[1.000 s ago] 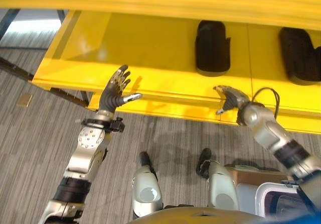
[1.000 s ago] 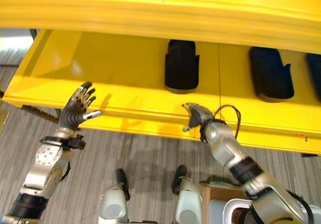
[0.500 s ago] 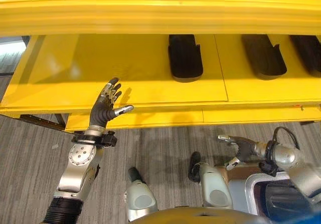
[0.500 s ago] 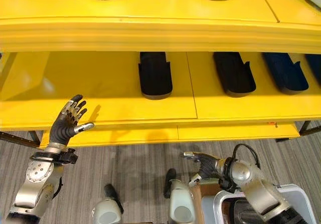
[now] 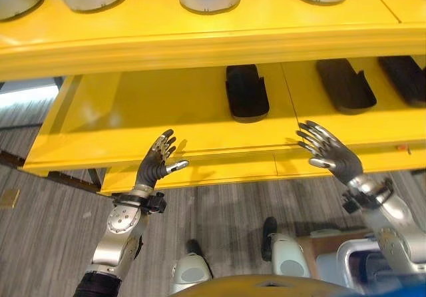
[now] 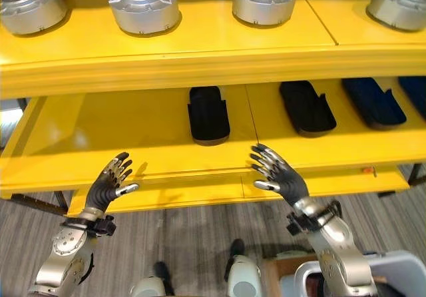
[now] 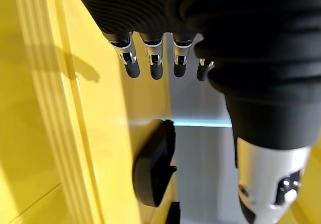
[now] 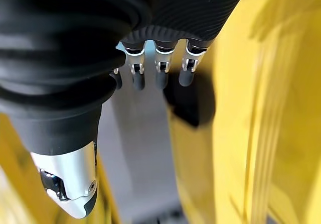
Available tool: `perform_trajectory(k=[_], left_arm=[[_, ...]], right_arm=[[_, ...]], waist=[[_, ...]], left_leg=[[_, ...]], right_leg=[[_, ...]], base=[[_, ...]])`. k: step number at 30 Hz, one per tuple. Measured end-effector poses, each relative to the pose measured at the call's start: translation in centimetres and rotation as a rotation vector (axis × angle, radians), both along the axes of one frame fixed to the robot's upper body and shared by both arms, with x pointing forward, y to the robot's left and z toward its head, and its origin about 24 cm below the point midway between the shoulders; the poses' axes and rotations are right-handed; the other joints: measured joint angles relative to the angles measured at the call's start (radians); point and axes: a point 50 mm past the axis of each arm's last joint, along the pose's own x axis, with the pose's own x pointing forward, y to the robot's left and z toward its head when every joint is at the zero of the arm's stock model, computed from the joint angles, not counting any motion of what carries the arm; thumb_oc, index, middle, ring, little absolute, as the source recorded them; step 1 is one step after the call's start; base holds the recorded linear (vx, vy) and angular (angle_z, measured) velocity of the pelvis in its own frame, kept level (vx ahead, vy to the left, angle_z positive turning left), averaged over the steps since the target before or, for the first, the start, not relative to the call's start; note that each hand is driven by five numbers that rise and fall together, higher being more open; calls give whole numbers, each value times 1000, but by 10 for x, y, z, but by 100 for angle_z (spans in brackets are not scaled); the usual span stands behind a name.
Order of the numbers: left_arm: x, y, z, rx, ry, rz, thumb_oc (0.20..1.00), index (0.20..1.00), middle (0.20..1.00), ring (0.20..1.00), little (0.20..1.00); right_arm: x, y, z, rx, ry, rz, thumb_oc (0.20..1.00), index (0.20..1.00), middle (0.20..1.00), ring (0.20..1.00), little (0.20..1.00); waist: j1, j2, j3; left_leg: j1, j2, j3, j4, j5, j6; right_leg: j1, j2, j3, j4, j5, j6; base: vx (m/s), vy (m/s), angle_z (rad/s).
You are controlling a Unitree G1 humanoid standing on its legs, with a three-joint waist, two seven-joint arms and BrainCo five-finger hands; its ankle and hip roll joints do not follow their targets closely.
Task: Move parts from the plastic box to the shelf.
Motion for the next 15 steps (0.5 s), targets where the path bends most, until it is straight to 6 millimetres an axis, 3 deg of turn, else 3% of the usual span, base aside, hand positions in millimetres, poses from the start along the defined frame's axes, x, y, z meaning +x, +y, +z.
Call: perform_trajectory(k=[1, 4, 6, 7, 8, 9, 10, 11, 12, 13, 14, 15], left_arm=[[-3, -1, -3, -2, 12, -5, 1000, 1000, 1000, 1000, 1000], [-13, -10, -15, 30, 73, -82, 1000, 1000, 1000, 1000, 1000], [-17, -17, -24, 49, 112, -132, 1000, 1000, 1000, 1000, 1000], [-22, -22, -27, 70, 122, -168, 1000, 1000, 1000, 1000, 1000], [-29, -21, -30, 118, 132, -208, 1000, 1000, 1000, 1000, 1000], [-33, -17, -31, 138, 147, -207, 1000, 1000, 1000, 1000, 1000], [-41, -7, -34, 167, 182, -186, 1000, 1000, 1000, 1000, 1000], [-41, -6, -38, 159, 205, -176, 1000, 1000, 1000, 1000, 1000], [-35, -10, -40, 143, 200, -163, 1000, 1000, 1000, 1000, 1000], [-30, -15, -40, 121, 185, -154, 1000, 1000, 1000, 1000, 1000], [-26, -17, -40, 109, 178, -161, 1000, 1000, 1000, 1000, 1000], [-26, -16, -41, 112, 182, -157, 1000, 1000, 1000, 1000, 1000]], right_arm=[[-7, -1, -7, 7, 33, -26, 1000, 1000, 1000, 1000, 1000], [-24, -1, -25, 69, 102, -171, 1000, 1000, 1000, 1000, 1000], [-24, -3, -24, 63, 93, -208, 1000, 1000, 1000, 1000, 1000], [-24, -4, -23, 62, 87, -225, 1000, 1000, 1000, 1000, 1000], [-25, -4, -24, 60, 93, -229, 1000, 1000, 1000, 1000, 1000], [-26, -1, -25, 60, 97, -219, 1000, 1000, 1000, 1000, 1000], [-18, 7, -21, 40, 80, -166, 1000, 1000, 1000, 1000, 1000], [-15, 6, -20, 29, 77, -157, 1000, 1000, 1000, 1000, 1000], [-14, 3, -21, 19, 83, -162, 1000, 1000, 1000, 1000, 1000], [-10, 0, -18, 4, 77, -159, 1000, 1000, 1000, 1000, 1000], [-2, -2, -9, 14, 35, -156, 1000, 1000, 1000, 1000, 1000], [1, -2, -6, 18, 22, -157, 1000, 1000, 1000, 1000, 1000]], waist=[[-21, -10, -4], [-51, -84, -41], [-56, -86, -39], [-59, -81, -36], [-67, -90, -30], [-69, -121, -30], [-58, -133, -25], [-67, -114, -21], [-62, -74, -15], [-54, -37, -7], [-33, -15, 5], [-22, -13, 6]], left_leg=[[10, -15, 13, 0, -8, 11], [7, -47, 60, 58, -65, 30], [1, -32, 73, 74, -78, 35], [0, -21, 91, 72, -80, 41], [0, -15, 136, 71, -99, 60], [12, -35, 174, 78, -111, 62], [13, -20, 258, 101, -131, 82], [6, -5, 281, 101, -126, 97], [-1, 17, 288, 87, -112, 101], [4, 28, 290, 53, -89, 100], [9, 36, 298, 44, -68, 91], [10, 35, 307, 53, -68, 90]], right_leg=[[17, -4, 19, -35, 10, 16], [32, -17, 114, -87, 65, 30], [20, -2, 121, -103, 167, 47], [9, 12, 121, -131, 250, 79], [-3, 23, 103, -178, 339, 2], [-9, 24, 68, -184, 359, -21], [-56, 34, 29, -188, 405, -78], [-60, 39, -18, -174, 351, -27], [-67, 62, -80, -101, 227, 22], [-64, 78, -117, -16, 139, 24], [-37, 73, -164, 154, -4, 2], [-27, 71, -166, 170, -50, -21]], base=[[-29, 259, -16], [-90, 228, -39], [-94, 94, -35], [-117, 164, -78], [-178, 182, -96], [-271, 200, -162], [-250, 94, -132], [-222, 68, -112], [-174, 36, -36], [-222, 36, -36], [-239, -16, -40], [-168, -34, -40]])
